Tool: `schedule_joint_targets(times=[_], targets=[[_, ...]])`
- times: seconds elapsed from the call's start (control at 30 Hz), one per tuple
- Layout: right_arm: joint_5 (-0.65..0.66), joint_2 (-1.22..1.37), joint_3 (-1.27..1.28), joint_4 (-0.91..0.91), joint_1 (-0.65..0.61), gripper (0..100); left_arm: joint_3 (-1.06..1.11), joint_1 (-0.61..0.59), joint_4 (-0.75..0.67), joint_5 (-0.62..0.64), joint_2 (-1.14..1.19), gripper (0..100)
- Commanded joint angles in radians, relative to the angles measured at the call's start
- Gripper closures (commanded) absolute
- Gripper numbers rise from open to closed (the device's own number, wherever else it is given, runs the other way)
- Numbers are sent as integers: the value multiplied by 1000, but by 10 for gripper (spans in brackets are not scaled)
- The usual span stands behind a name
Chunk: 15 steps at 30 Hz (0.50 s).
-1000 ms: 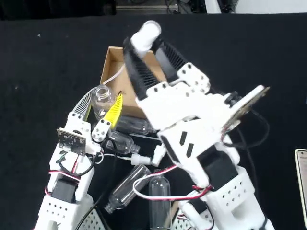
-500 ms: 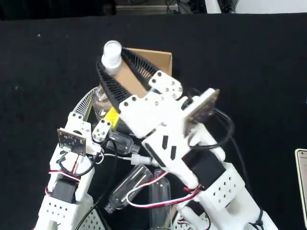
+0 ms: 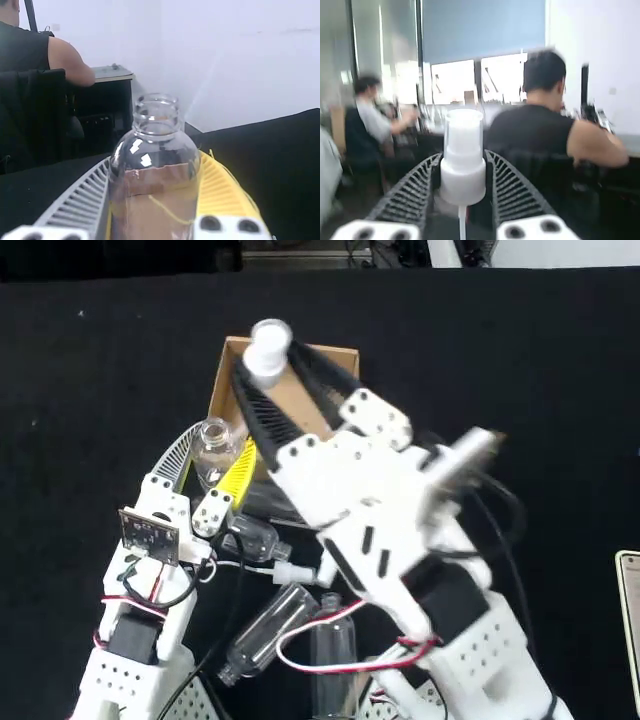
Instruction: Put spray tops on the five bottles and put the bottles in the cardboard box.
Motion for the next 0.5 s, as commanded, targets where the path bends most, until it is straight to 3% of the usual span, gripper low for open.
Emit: schedule_joint_targets(times=[0.0,0.17,0.47], targets=[[-51,-50,-74,-46,18,988,19,13,-2,2,-26,942],[-44,-47,-65,-46,21,988,19,18,-132,8,-25,942],[35,-51,-67,-52,20,988,19,18,-143,8,-25,942]])
